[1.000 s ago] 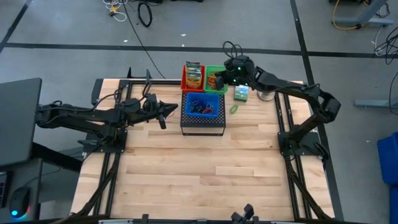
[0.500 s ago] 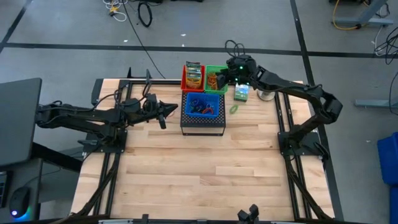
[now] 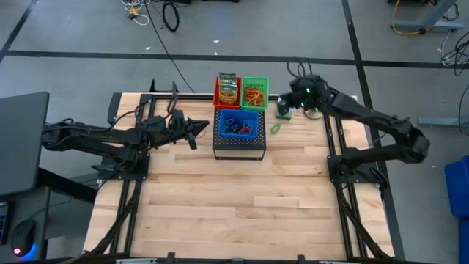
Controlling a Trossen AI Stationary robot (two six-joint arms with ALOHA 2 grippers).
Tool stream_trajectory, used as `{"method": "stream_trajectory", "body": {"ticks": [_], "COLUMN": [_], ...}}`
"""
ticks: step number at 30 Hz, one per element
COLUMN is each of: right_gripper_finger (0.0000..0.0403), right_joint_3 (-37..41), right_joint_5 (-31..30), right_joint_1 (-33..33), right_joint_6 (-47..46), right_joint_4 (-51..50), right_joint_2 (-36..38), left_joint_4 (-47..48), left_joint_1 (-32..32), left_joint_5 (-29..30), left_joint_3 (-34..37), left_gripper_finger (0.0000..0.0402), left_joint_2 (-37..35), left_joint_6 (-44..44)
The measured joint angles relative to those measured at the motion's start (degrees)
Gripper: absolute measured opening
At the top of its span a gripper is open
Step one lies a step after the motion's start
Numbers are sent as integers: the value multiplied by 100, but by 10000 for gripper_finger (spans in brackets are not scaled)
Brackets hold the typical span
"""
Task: Pick & Place Office Desk Supplies
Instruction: Put the green spring keychain into the green bin on the shelf
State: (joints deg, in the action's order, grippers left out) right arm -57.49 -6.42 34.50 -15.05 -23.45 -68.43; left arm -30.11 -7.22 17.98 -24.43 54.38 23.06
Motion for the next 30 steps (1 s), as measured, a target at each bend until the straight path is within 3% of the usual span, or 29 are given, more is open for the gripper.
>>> {"method": "stream_trajectory", "body": {"ticks": [9, 20, 24, 30], "right_gripper_finger": [6, 14, 47, 131], "right_joint_3": [1748, 2297, 2299, 2301], "right_joint_5": [21, -147, -245, -85], "right_joint_1": [-157, -64, 71, 133], "right_joint_6": [-1670, -2789, -2804, -2821], "right_joint_4": [238, 765, 1127, 1242], "right_joint_2": [934, 112, -355, -1051], "left_joint_4": [-4, -11, -6, -4], "left_joint_1": [0, -45, -44, -33], "left_joint_5": [63, 196, 192, 193], "left_joint_3": [0, 0, 0, 0], "left_gripper_finger": [9, 9, 9, 9], "left_joint_2": [16, 51, 53, 53], "left_joint_6": [-227, -325, -314, -312]}}
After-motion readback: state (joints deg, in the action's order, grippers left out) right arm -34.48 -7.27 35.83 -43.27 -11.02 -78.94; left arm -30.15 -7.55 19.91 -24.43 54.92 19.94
